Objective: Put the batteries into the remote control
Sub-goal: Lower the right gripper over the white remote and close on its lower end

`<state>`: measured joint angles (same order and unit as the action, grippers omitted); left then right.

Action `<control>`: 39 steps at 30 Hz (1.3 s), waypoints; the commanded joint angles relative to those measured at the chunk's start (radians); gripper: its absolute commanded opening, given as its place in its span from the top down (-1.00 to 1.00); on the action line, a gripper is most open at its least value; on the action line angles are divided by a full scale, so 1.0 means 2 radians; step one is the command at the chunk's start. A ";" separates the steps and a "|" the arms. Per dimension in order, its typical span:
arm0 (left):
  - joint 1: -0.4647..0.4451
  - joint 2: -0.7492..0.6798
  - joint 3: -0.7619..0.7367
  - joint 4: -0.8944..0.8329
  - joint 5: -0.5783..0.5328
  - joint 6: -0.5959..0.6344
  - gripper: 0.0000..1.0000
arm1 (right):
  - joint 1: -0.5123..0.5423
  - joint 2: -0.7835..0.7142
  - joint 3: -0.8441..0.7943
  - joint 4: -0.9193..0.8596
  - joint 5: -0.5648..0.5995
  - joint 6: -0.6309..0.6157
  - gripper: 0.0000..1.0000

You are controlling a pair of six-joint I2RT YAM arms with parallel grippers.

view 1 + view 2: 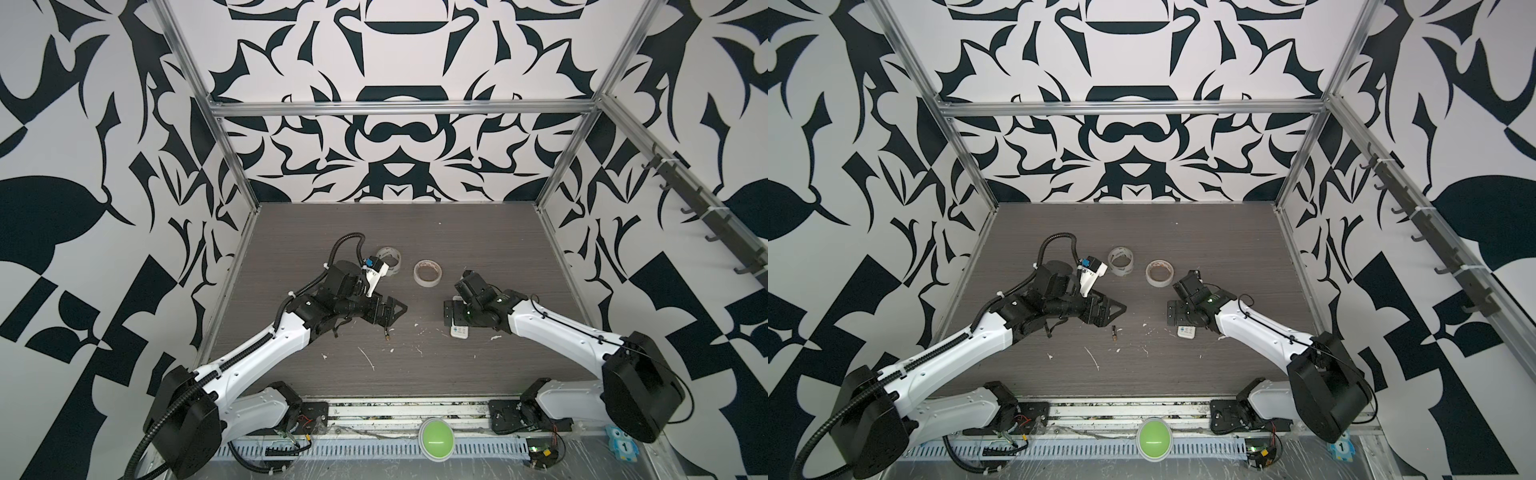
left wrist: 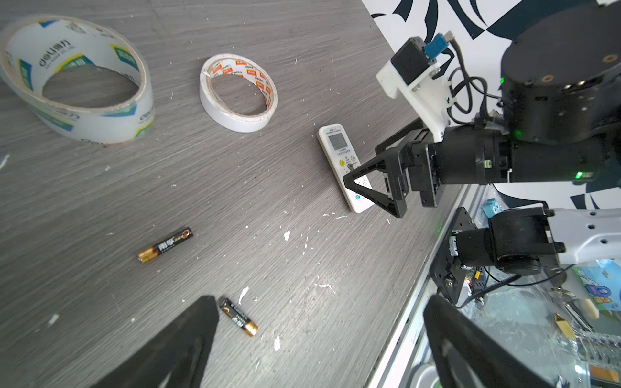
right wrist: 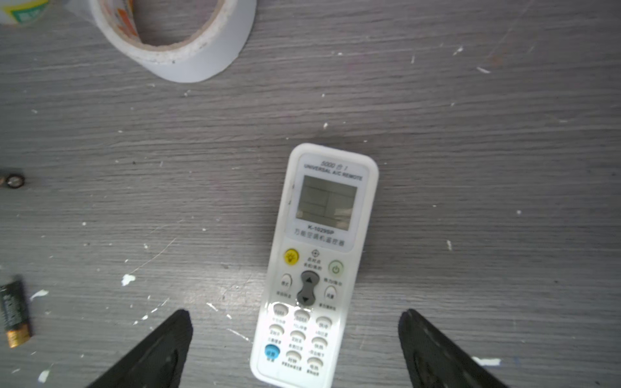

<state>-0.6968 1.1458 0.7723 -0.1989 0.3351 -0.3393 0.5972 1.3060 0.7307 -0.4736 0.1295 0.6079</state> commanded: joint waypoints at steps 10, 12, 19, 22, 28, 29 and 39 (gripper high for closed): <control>-0.005 -0.005 0.001 0.010 -0.016 0.009 -0.98 | 0.003 0.031 -0.009 0.019 0.013 0.005 -0.99; -0.005 -0.006 -0.002 0.012 -0.018 0.010 -0.98 | 0.002 0.035 -0.010 0.021 0.010 0.004 -0.97; -0.005 -0.007 -0.008 0.016 -0.027 0.008 -0.98 | 0.002 0.049 -0.016 0.030 0.004 0.003 -0.86; -0.005 -0.018 -0.007 0.019 -0.035 0.007 -0.99 | 0.002 0.052 -0.017 0.031 0.003 0.004 -0.83; -0.005 -0.044 -0.030 0.044 -0.058 0.013 -0.98 | 0.002 0.057 -0.023 0.039 0.003 0.008 -0.80; -0.005 -0.044 -0.031 0.043 -0.061 0.013 -0.98 | 0.002 0.057 -0.026 0.041 0.002 0.009 -0.79; -0.005 -0.032 -0.026 0.049 -0.056 0.011 -0.98 | 0.002 0.063 -0.034 0.052 0.000 0.014 -0.60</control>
<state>-0.7036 1.0828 0.7284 -0.1276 0.2272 -0.3241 0.5976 1.4349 0.6701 -0.3847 0.1268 0.6247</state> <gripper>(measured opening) 0.992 0.803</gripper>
